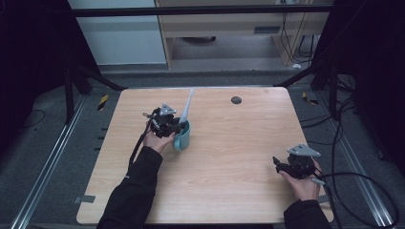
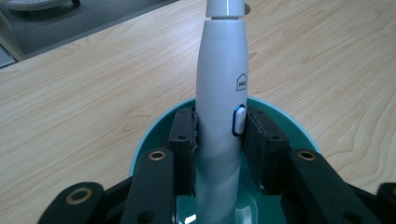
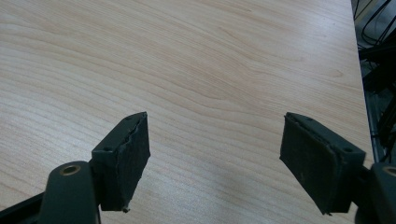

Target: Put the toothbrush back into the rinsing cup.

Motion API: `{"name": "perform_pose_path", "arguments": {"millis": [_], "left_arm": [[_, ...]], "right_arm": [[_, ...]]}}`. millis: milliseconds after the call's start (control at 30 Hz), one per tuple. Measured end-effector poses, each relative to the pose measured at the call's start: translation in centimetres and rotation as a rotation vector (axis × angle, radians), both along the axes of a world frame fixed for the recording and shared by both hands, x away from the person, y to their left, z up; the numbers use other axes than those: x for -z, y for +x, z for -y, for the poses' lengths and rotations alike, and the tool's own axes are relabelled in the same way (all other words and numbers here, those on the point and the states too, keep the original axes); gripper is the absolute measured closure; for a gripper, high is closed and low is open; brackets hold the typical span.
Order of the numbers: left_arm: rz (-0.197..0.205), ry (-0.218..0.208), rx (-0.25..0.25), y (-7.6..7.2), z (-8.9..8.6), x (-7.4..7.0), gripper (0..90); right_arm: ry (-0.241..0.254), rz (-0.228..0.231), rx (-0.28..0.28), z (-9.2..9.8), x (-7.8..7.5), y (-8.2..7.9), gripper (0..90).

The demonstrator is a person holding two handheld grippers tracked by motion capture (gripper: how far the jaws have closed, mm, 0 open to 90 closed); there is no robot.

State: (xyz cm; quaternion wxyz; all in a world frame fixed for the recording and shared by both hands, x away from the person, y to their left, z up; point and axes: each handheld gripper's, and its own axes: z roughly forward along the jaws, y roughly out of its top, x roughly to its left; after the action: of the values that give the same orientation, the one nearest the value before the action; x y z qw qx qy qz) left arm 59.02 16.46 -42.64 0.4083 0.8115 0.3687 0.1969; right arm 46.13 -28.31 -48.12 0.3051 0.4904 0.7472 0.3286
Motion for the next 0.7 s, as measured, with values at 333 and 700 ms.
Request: {"name": "perform_pose_path", "arguments": {"millis": [333,700], "left_arm": [[0.004,-0.017,0.001,-1.3,-1.0,-1.1,55.0],[0.044,-0.044,-0.088,-5.7,-6.5,-2.2,37.9]], "right_arm": [[0.003,0.002,0.005,0.1,0.0,-0.1,24.0],[0.009,0.001,0.013,0.0,-0.1,-0.1,21.4]]}}
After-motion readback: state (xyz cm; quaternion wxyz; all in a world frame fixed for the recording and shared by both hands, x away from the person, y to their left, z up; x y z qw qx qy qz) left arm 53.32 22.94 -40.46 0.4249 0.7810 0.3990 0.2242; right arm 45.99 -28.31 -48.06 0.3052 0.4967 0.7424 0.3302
